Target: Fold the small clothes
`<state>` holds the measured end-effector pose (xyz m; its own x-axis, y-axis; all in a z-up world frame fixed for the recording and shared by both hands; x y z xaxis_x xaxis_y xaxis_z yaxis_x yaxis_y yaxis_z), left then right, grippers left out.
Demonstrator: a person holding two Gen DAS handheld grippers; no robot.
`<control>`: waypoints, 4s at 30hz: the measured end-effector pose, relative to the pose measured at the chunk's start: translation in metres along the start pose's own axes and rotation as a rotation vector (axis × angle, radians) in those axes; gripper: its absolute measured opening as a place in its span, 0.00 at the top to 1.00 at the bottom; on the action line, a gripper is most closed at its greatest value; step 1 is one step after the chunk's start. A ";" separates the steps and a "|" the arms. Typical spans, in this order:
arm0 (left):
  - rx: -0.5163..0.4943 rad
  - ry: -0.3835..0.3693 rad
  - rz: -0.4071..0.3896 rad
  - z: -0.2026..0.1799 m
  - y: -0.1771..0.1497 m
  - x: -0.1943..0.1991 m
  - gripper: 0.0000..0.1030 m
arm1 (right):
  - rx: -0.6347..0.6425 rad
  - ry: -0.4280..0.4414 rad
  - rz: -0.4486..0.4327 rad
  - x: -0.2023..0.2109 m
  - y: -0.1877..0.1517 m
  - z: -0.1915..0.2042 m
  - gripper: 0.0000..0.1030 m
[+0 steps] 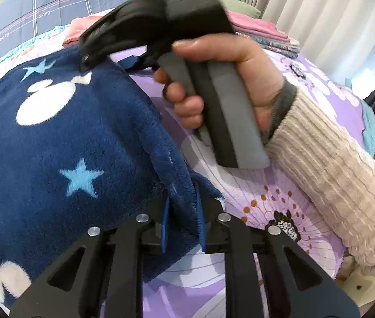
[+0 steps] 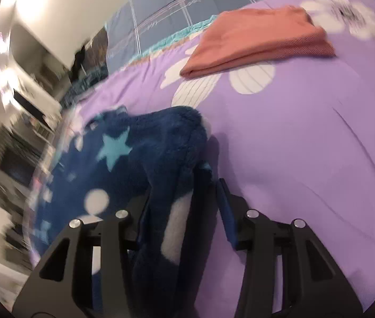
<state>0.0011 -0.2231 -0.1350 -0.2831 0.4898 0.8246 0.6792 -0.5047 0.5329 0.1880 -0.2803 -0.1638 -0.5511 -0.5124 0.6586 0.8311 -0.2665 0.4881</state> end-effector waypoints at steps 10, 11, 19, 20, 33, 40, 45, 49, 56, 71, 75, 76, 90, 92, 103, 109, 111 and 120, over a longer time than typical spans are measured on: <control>-0.017 -0.111 -0.051 0.003 -0.031 0.034 0.58 | 0.163 -0.049 -0.119 0.099 -0.042 0.069 0.59; 0.002 -0.108 -0.058 0.010 -0.036 0.040 0.58 | 0.211 -0.046 -0.115 0.110 -0.057 0.074 0.61; 0.279 0.016 -0.167 0.121 -0.091 0.116 0.58 | 0.363 -0.283 -0.006 0.088 -0.160 0.044 0.72; 0.327 0.053 -0.201 0.140 -0.100 0.135 0.57 | 0.397 -0.322 -0.023 0.090 -0.162 0.049 0.72; 0.713 0.141 -0.466 0.300 -0.224 0.249 0.56 | 0.500 -0.276 -0.028 0.066 -0.117 0.204 0.52; 0.636 0.028 -0.503 0.291 -0.220 0.232 0.56 | 0.679 -0.208 0.058 -0.002 -0.106 0.318 0.52; 0.605 0.028 -0.476 0.304 -0.206 0.226 0.56 | 0.713 -0.142 0.214 -0.073 -0.099 0.383 0.52; 0.565 -0.007 -0.467 0.307 -0.195 0.223 0.56 | 0.710 -0.135 0.291 -0.118 -0.098 0.411 0.53; 0.585 -0.047 -0.379 0.311 -0.206 0.201 0.79 | 0.770 -0.231 0.416 -0.190 -0.104 0.414 0.54; 0.581 -0.022 -0.332 0.292 -0.226 0.192 0.91 | 0.883 -0.388 0.268 -0.220 -0.092 0.404 1.00; 0.599 -0.026 -0.350 0.289 -0.231 0.193 0.91 | 0.739 -0.249 0.293 -0.213 -0.081 0.394 1.00; 0.595 -0.021 -0.346 0.289 -0.231 0.193 0.91 | 0.714 -0.233 0.284 -0.207 -0.077 0.394 1.00; 0.517 0.086 -0.311 0.283 -0.231 0.192 0.91 | 0.686 -0.261 0.277 -0.223 -0.087 0.353 0.92; 0.509 0.100 -0.308 0.282 -0.230 0.194 0.90 | 0.642 -0.252 0.277 -0.220 -0.082 0.355 0.92; 0.376 0.211 -0.473 0.265 -0.182 0.256 0.61 | 0.494 -0.218 -0.064 -0.038 -0.090 0.288 0.58; 0.394 0.300 -0.262 0.276 -0.162 0.171 0.60 | 0.282 -0.302 -0.091 0.015 -0.134 0.217 0.55; 0.335 0.368 -0.277 0.269 -0.161 0.167 0.58 | 0.242 -0.302 -0.031 0.005 -0.159 0.198 0.51; 0.306 0.455 -0.247 0.260 -0.163 0.169 0.57 | 0.231 -0.328 -0.001 -0.012 -0.165 0.198 0.45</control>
<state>0.0183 0.1265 -0.1315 -0.6729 0.1788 0.7178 0.7015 -0.1537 0.6959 0.0430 -0.0687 -0.1385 -0.5774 -0.2148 0.7877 0.8126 -0.0572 0.5800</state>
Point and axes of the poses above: each gripper's, at about its wrist camera, not at the fingertips, and x roughly against the way its jaws point, z to its left, y to its top, the point moved 6 cm from there along -x, roughly the way its jaws point, and after that the axes turned 1 degree about -x, right-handed, at the moved point
